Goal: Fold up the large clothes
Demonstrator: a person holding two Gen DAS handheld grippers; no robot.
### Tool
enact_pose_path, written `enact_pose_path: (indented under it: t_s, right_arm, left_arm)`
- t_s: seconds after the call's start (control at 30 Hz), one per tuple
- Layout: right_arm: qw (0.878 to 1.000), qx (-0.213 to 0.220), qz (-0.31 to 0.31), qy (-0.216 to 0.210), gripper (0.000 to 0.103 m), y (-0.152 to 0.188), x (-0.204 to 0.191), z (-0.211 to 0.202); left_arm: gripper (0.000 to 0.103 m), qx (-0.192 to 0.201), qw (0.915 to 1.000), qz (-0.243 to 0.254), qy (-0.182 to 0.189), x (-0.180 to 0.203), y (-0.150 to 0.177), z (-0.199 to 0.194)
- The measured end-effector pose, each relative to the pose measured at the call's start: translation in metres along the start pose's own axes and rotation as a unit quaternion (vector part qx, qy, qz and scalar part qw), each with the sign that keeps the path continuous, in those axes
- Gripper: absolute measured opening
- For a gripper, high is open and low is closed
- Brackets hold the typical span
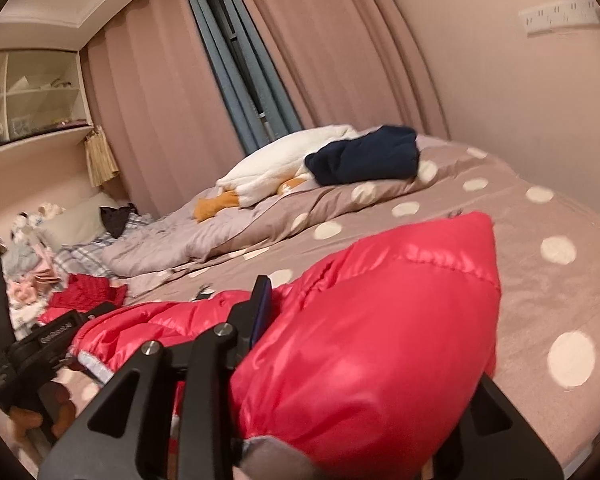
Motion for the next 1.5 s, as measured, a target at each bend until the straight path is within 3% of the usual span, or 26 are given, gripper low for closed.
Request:
enact_pose_path:
  t_s: [0.17,0.3,0.4,0.63,0.77,0.93,1.1,1.4,1.5]
  right_arm:
    - [1.0,-0.003,-0.012,0.016,0.03,0.008,-0.008,-0.001]
    - [1.0,-0.01,-0.001,0.019,0.033,0.012,-0.006,-0.003]
    - [0.999,-0.018,-0.007,0.033,0.04,0.017,-0.006,-0.002]
    - [0.999,-0.024,-0.018,0.04,0.042,0.02,-0.006,-0.001]
    - [0.999,-0.02,-0.017,0.036,0.056,0.019,-0.005,-0.004]
    - [0.999,-0.01,-0.024,0.039,0.062,0.014,-0.007,-0.008]
    - [0.999,0.013,-0.014,0.028,0.082,0.006,-0.008,-0.019]
    - [0.999,0.04,-0.012,0.019,0.09,-0.006,-0.009,-0.035]
    - [0.999,0.049,-0.007,0.011,0.097,-0.009,-0.008,-0.039]
  left_arm:
    - [0.045,-0.01,0.9999,-0.003,0.004,-0.001,0.0,-0.001]
    - [0.045,-0.013,0.9996,0.023,-0.01,0.006,0.005,0.002]
    - [0.049,-0.01,0.9993,0.036,-0.01,0.01,0.008,0.0]
    - [0.055,-0.007,0.9994,0.033,0.001,0.008,0.008,-0.005]
    - [0.055,-0.007,0.9994,0.034,0.005,0.009,0.007,-0.006]
    - [0.068,-0.006,0.9993,0.026,0.027,0.009,0.005,-0.01]
    - [0.075,0.0,0.9985,0.037,0.04,0.015,0.004,-0.017]
    - [0.081,0.009,0.9981,0.029,0.054,0.013,-0.004,-0.038]
    - [0.089,0.041,0.9981,0.029,0.037,0.011,-0.008,-0.05]
Point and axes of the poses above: each gripper's, at about its wrist camera, not at the fingertips, and z roughly the way its jaws point, x to its right, y to its underside, the point moved 1 cm from there along z, roughly the way its jaws point, and after that the axes turned 1 degree about z, right-handed, at the moved point
